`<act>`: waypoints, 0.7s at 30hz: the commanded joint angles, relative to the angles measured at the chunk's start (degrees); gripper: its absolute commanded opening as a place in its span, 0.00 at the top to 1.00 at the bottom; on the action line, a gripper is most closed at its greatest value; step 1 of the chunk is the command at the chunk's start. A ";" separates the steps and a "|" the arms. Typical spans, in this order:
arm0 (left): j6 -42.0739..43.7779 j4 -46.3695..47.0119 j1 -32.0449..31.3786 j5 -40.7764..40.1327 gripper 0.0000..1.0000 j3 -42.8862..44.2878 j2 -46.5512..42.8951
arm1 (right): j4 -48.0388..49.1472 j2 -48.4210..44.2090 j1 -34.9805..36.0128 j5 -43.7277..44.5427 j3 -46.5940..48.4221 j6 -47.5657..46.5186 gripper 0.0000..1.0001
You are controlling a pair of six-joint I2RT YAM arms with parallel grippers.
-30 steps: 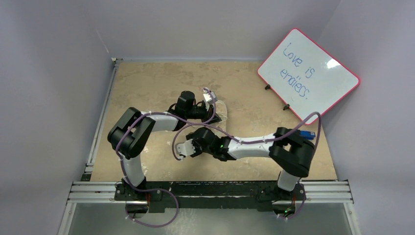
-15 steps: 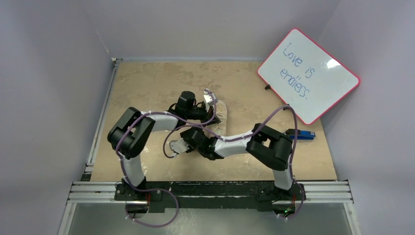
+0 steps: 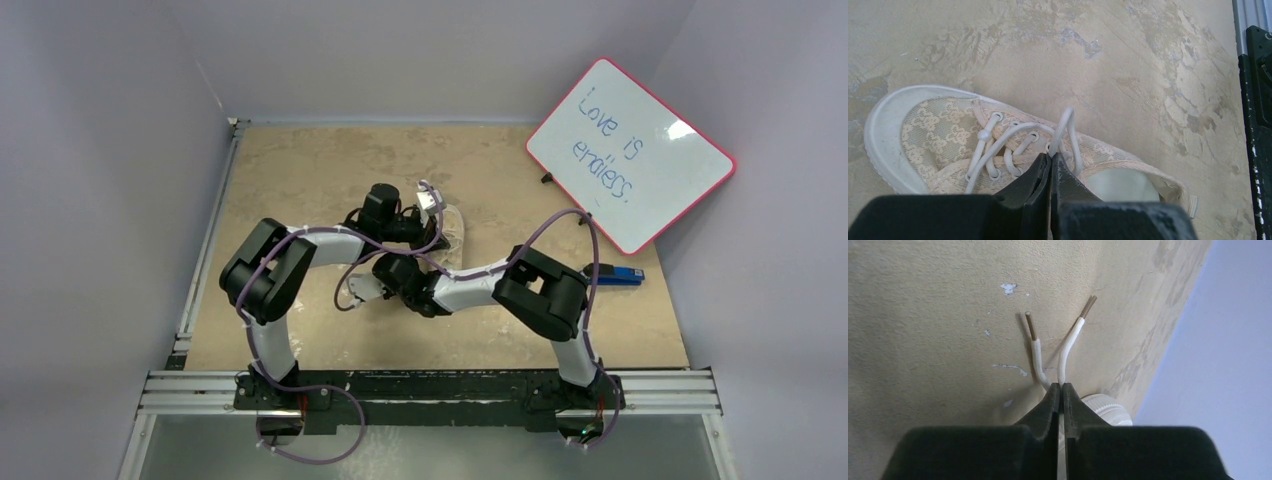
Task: Tie the shoes
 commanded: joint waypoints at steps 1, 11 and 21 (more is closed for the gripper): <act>1.19 0.58 0.51 1.17 1.00 1.56 -1.18 | -7.54 -1.62 -1.53 -1.26 3.70 6.54 1.00; 0.91 0.69 2.35 -0.26 1.00 1.77 -2.74 | -15.72 -19.84 -1.18 -22.13 -0.92 20.94 1.00; -3.32 5.50 3.01 0.37 1.00 0.65 -2.63 | -20.24 -24.93 -1.14 -37.78 -4.11 24.99 1.00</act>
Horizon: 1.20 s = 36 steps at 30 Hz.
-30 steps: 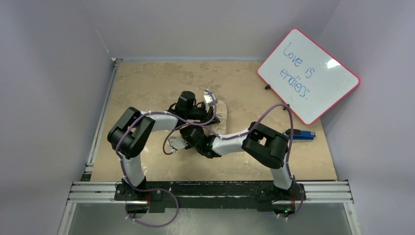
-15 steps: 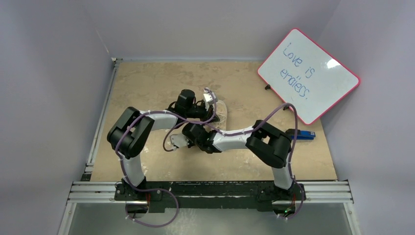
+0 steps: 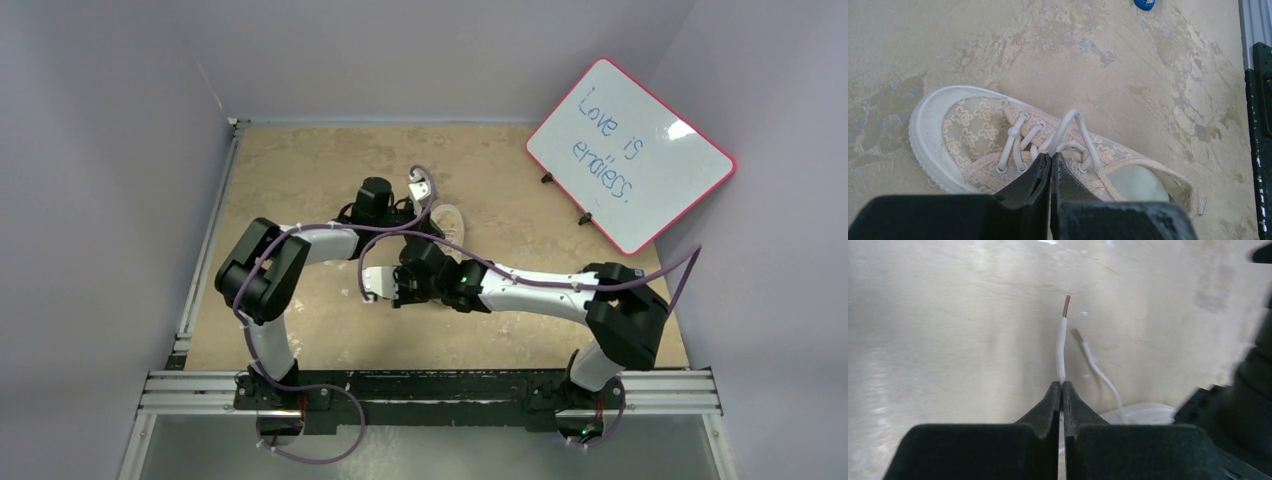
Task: Tie the shoes
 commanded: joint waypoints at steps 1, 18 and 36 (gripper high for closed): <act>-3.73 7.10 0.60 1.24 1.00 -0.35 -1.68 | -5.76 -1.02 -0.43 -12.62 1.16 2.69 1.00; -27.85 34.37 0.86 -3.68 1.00 -12.64 -3.49 | -1.84 -24.24 -2.57 10.34 -13.66 58.74 1.00; -28.72 29.98 0.86 -14.12 1.00 -16.91 -10.13 | -34.46 -23.06 -29.49 0.04 -4.78 77.55 1.00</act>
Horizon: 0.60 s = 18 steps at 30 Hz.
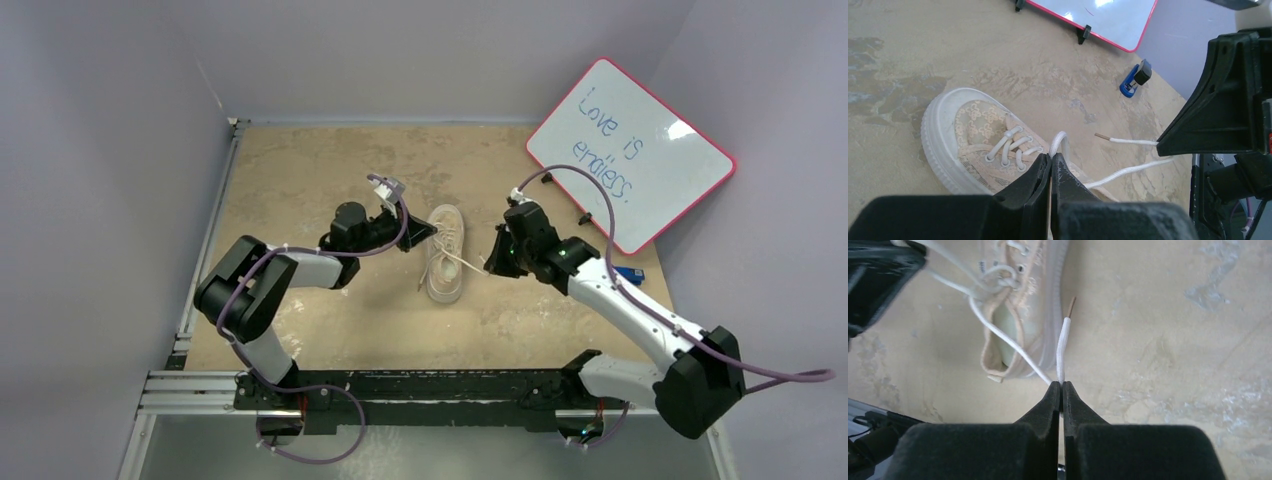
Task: Tie the shoes
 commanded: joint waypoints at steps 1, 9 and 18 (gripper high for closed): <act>0.39 -0.44 0.47 -3.12 1.00 0.61 -2.40 | -10.51 5.04 -2.35 -5.55 5.74 -0.60 1.00; 0.32 -3.12 0.47 -4.59 1.00 1.84 -2.73 | -22.42 23.85 -6.54 -7.76 15.76 -10.82 1.00; 1.55 -5.23 0.47 -3.89 1.00 2.49 -2.40 | -17.90 24.40 -10.54 -19.56 20.56 -36.95 0.52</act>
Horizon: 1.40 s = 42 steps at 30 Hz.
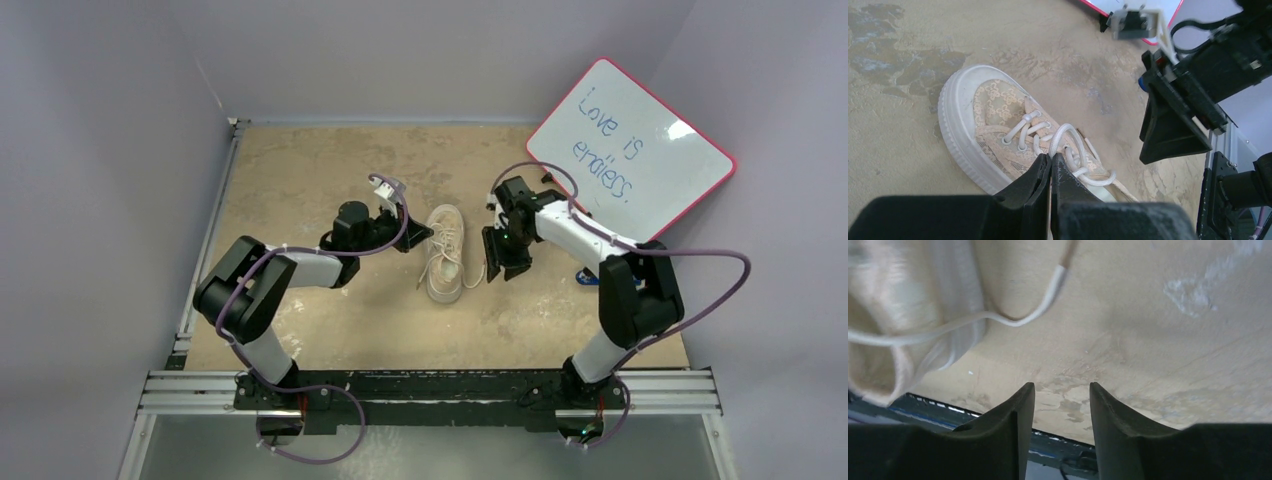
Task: Tie the shoes
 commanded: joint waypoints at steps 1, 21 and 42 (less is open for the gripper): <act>0.57 2.13 0.47 0.24 1.00 1.92 -1.58 | 4.71 -5.83 0.09 -8.52 4.92 -22.75 0.53; -1.59 5.50 0.47 1.57 1.00 1.42 -2.25 | 44.93 -4.87 -7.13 -46.61 -15.76 -17.49 0.64; -1.72 4.91 0.47 2.20 1.00 -0.11 -4.86 | 50.11 -2.55 -7.24 -45.67 -17.77 -12.42 1.00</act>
